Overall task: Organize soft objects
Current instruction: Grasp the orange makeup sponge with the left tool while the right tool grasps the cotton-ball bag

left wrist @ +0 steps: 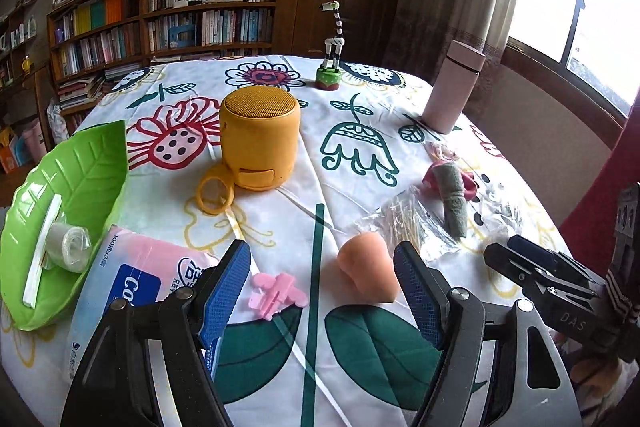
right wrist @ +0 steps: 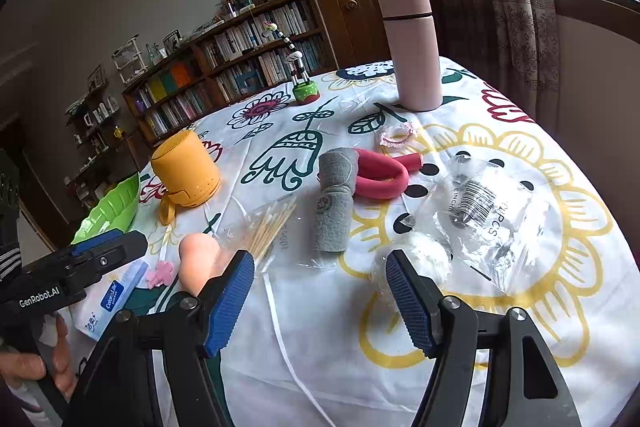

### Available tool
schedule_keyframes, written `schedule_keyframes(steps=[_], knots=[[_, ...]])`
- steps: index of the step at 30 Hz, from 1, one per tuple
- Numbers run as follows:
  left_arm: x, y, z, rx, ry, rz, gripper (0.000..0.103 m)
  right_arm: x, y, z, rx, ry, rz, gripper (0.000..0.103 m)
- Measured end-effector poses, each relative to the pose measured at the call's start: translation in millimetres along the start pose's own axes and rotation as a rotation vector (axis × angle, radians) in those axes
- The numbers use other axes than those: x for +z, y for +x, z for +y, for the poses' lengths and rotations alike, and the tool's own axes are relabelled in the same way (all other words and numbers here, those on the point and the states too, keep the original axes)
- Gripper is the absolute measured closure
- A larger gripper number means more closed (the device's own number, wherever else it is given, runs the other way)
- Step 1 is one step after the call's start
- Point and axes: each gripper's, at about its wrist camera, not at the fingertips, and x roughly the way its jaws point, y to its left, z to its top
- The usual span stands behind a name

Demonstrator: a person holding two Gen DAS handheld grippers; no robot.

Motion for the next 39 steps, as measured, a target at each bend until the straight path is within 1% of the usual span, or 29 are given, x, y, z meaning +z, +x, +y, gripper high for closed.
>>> schedule_keyframes(steps=[6, 13, 17, 21, 25, 31, 34, 37, 39], knots=[[0, 14, -22, -0.019, 0.054, 0.019, 0.028, 2, -4, -8, -0.012, 0.007, -0.013, 0.031], [-4, 33, -35, -0.027, 0.092, 0.046, 0.029, 0, -16, -10, 0.020, -0.002, -0.023, 0.031], [-8, 43, -41, -0.034, 0.107, 0.064, 0.030, 4, -25, -18, -0.007, 0.002, -0.055, 0.031], [-10, 52, -41, -0.037, 0.100, 0.089, 0.036, 9, -25, -39, -0.069, 0.051, -0.061, 0.031], [-13, 58, -38, -0.029, 0.083, 0.101, 0.043, 7, -21, -54, -0.098, 0.095, -0.040, 0.031], [-12, 61, -34, -0.012, 0.066, 0.092, 0.055, 6, -9, -47, -0.091, 0.074, -0.007, 0.031], [-12, 59, -31, -0.008, 0.058, 0.084, 0.058, 7, -3, -44, -0.096, 0.060, 0.011, 0.031], [-12, 58, -29, -0.012, 0.048, 0.082, 0.060, 7, 2, -43, -0.110, 0.050, 0.029, 0.035], [-12, 57, -30, -0.011, 0.048, 0.079, 0.060, 7, 5, -43, -0.122, 0.046, 0.042, 0.040]])
